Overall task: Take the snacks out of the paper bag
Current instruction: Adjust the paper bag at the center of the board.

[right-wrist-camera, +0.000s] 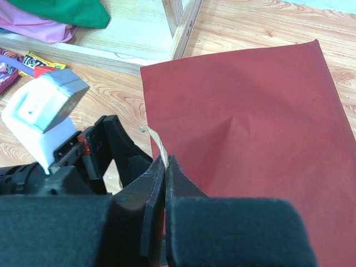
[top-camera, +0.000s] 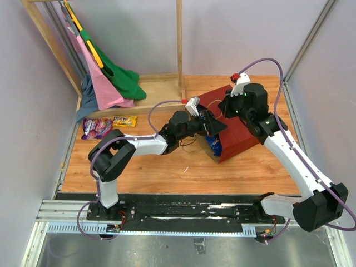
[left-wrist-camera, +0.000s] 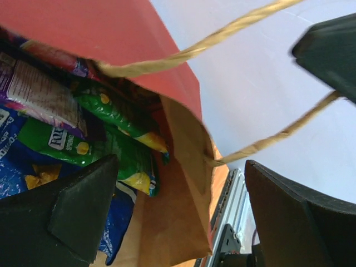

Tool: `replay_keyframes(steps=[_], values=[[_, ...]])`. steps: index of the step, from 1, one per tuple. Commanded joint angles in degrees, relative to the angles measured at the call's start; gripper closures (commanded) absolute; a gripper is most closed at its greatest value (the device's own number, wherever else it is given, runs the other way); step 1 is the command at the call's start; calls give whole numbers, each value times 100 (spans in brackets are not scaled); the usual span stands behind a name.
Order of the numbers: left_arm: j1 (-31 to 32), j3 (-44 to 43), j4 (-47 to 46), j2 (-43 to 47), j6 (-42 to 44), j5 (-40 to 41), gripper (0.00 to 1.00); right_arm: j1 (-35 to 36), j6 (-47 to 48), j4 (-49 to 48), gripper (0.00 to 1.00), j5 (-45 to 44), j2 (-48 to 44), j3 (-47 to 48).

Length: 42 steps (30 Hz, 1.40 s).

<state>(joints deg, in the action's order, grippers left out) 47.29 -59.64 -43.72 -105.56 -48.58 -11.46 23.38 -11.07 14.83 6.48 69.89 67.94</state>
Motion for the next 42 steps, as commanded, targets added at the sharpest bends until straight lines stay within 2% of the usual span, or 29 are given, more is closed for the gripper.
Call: replay_keyframes(steps=[1,5,13,17,20,21,23,24,25,38,42], values=[[94,-200,255,-263,-129,314,1,71,47,-147,99,41,-74,-67],[140,-156,135,-319,-490,601,6,71,8,-203,99,33,-72,-93],[158,110,-1034,-606,-1464,597,20,79,-114,-319,99,142,56,-156],[158,-4,-1189,-801,-1627,602,31,80,-107,-336,99,145,57,-176],[158,-78,-1340,-943,-1757,606,45,79,-81,-323,99,123,59,-186],[156,-119,-1358,-987,-1780,584,53,79,-71,-323,99,111,53,-192],[158,-283,-1306,-1081,-1763,456,84,79,-57,-323,99,100,69,-200],[158,-399,-1184,-1123,-1740,415,95,79,-51,-323,99,86,83,-204],[158,-496,-1085,-1163,-1702,372,99,79,-53,-322,99,80,100,-210],[137,-1487,-647,-1795,-1645,75,99,51,463,-98,99,-564,201,-112],[47,-1984,-559,-2173,-1786,-135,99,-204,672,-92,99,-533,356,-77]])
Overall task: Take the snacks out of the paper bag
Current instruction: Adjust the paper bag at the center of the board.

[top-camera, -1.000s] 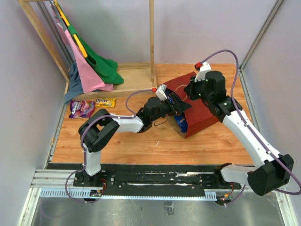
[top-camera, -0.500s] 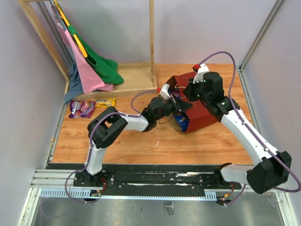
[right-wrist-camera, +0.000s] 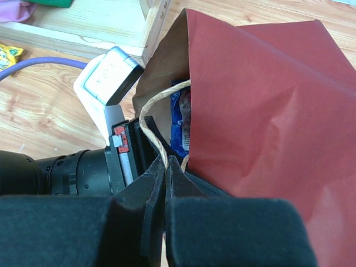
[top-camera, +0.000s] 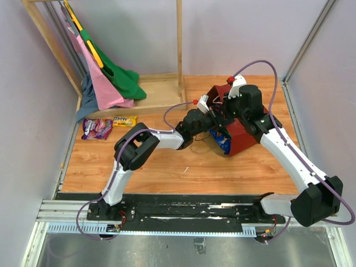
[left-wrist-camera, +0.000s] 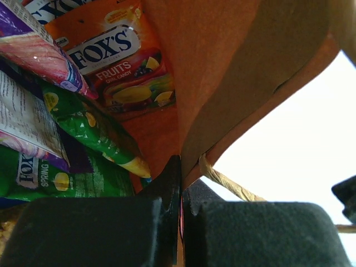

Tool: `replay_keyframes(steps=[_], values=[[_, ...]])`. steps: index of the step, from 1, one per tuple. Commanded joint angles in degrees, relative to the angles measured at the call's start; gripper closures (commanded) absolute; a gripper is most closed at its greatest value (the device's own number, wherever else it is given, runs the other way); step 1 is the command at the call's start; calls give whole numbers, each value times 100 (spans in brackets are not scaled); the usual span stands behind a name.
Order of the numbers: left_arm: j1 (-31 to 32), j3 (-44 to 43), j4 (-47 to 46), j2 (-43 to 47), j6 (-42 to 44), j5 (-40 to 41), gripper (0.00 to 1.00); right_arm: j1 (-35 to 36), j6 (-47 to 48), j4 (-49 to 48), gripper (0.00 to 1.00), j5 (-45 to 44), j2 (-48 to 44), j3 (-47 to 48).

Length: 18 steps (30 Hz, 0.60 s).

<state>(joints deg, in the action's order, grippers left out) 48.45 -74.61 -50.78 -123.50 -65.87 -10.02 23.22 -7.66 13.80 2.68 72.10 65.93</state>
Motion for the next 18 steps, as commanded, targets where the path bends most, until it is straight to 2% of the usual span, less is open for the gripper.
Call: replay_keyframes(steps=[1,9,14,15,18], values=[[-90,-624,186,-474,-80,-337,99,-290,335,9,99,-107,167,129],[-134,-1988,637,-1312,-210,-581,99,-847,412,41,99,248,461,449],[-134,-2044,640,-1323,-175,-606,99,-907,419,134,99,483,562,525],[-141,-1970,628,-1245,-131,-613,96,-904,416,130,99,520,553,523],[-164,-1573,495,-907,27,-707,61,-901,401,131,99,577,493,560]])
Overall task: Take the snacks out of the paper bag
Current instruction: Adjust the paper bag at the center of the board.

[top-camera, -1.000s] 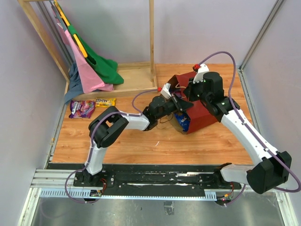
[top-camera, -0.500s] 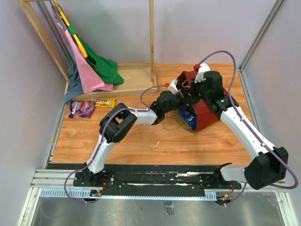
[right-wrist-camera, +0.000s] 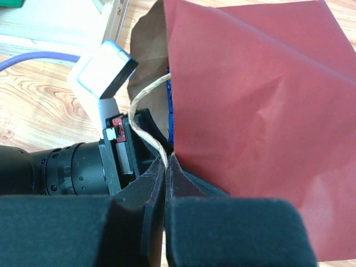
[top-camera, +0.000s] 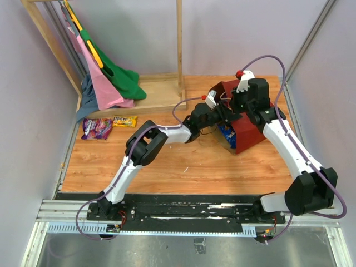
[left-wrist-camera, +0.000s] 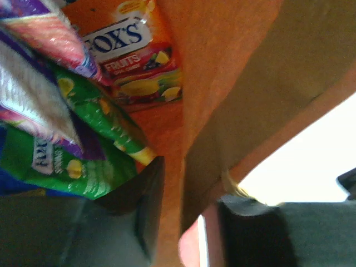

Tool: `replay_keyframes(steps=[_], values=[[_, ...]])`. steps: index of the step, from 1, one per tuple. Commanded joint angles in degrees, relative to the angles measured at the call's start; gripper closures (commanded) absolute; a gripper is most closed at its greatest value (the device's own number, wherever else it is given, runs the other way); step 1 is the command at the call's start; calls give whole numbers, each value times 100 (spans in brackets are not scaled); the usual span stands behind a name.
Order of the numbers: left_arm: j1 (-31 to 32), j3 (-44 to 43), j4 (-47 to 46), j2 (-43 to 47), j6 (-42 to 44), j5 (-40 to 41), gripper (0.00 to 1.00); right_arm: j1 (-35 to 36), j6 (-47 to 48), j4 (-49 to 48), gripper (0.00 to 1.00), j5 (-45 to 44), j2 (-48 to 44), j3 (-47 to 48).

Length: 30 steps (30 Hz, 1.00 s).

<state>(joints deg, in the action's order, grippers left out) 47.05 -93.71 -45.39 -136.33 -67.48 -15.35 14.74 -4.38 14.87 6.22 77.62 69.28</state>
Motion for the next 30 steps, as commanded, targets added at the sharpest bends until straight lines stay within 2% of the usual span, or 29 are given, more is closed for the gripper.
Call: replay_keyframes(steps=[1,2,3,4,6,10,14,17,22,30], values=[[-35,494,-64,515,275,-206,47,-58,63,46,99,248,-97,250],[-44,682,-51,701,349,-220,34,-58,56,69,99,254,-136,279],[-53,853,22,886,422,-216,26,-58,41,77,99,272,-185,306],[-55,1029,149,1069,553,-208,22,-59,23,72,99,285,-231,325],[-64,1368,421,1460,843,-190,19,-56,-20,41,99,313,-390,324],[-64,2402,328,2224,1300,-75,18,-78,-197,-88,99,341,-594,237],[-113,3630,57,2830,1845,557,18,-104,-414,-179,99,288,-744,115],[-242,4254,-174,3098,1883,828,17,-114,-536,-236,99,194,-858,-7],[-328,4365,-247,3064,1948,849,18,-116,-671,-348,99,99,-1045,-218],[-287,3714,-34,2280,1745,765,21,-115,-714,-463,99,128,-1087,-381]])
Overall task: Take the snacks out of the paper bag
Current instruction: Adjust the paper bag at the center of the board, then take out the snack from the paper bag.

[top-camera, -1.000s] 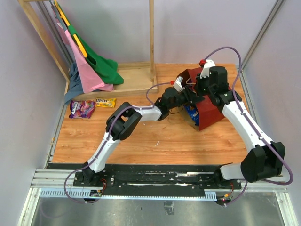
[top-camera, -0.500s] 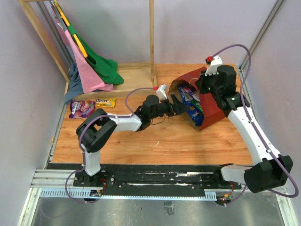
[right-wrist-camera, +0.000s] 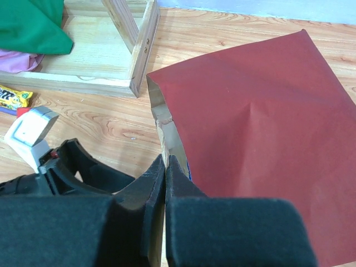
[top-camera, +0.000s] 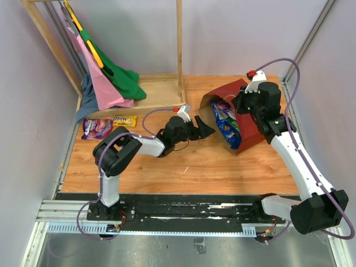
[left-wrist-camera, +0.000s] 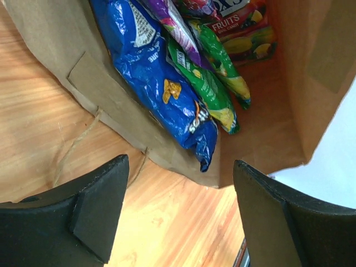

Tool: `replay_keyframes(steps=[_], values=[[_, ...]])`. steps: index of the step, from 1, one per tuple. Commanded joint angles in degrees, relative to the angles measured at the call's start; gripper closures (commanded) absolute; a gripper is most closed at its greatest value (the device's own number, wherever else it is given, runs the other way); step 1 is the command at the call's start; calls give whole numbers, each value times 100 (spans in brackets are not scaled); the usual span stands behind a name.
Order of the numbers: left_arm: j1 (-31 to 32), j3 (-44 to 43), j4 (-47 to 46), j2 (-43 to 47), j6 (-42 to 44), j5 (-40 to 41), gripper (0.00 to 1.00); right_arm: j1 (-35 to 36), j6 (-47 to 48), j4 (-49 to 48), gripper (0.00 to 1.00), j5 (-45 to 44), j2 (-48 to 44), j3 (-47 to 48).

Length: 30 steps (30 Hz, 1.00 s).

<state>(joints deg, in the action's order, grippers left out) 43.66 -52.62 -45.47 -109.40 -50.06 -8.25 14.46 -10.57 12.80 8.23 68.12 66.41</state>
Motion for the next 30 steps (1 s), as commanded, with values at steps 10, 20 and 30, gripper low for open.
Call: replay_keyframes(steps=[10,20,30], values=[[231,-1523,655,-1253,120,-62,22,-89,-82,-361,99,-96,-228,-240],[235,-1868,1263,-1532,7,-43,21,-85,-96,-401,99,-154,-290,-388],[277,-2824,1611,-2356,-321,-12,22,-101,-117,-448,99,-54,-183,-398]])
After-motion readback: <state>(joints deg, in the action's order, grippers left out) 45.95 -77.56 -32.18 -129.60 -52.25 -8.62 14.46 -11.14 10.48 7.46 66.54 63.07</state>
